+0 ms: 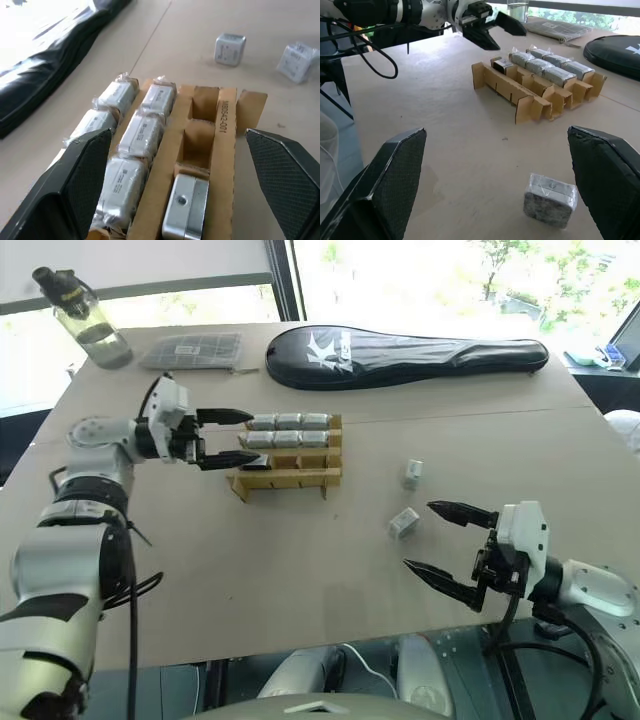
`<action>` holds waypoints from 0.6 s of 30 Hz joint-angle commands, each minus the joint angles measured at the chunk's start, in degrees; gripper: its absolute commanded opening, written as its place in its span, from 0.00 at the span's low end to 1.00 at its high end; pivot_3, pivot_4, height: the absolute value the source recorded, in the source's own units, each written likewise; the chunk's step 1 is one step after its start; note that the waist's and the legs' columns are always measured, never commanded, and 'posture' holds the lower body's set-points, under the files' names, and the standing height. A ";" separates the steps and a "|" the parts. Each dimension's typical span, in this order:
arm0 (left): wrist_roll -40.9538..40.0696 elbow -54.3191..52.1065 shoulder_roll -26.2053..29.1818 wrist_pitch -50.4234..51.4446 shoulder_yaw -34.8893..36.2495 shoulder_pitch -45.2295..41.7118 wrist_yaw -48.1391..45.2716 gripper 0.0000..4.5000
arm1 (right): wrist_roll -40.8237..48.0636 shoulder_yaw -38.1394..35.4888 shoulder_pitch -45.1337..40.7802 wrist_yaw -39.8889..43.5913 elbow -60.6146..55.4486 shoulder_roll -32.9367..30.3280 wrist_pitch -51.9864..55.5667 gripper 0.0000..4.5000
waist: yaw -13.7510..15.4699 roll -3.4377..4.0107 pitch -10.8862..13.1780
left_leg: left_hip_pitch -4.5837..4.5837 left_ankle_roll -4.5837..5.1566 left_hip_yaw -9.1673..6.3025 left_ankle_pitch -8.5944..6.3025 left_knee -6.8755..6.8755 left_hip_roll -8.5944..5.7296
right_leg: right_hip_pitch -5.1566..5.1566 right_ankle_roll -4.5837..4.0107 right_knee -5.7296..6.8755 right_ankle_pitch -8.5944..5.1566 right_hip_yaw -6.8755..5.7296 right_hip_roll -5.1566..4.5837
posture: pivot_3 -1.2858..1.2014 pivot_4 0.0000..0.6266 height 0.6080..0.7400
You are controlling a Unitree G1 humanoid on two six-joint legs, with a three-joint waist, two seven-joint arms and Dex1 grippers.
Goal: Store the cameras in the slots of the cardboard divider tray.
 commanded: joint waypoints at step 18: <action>-27.28 -73.73 11.60 23.91 24.22 67.47 17.09 0.99 | -20.77 17.31 -35.56 26.93 37.83 -8.05 -14.50 1.00 | 1.15 0.35 0.15 | 0.26 0.02 0.26 -0.02 -0.22 0.08 | 0.14 -0.01 -0.51 0.00 0.16 0.06 | 0.52 0.24 1.00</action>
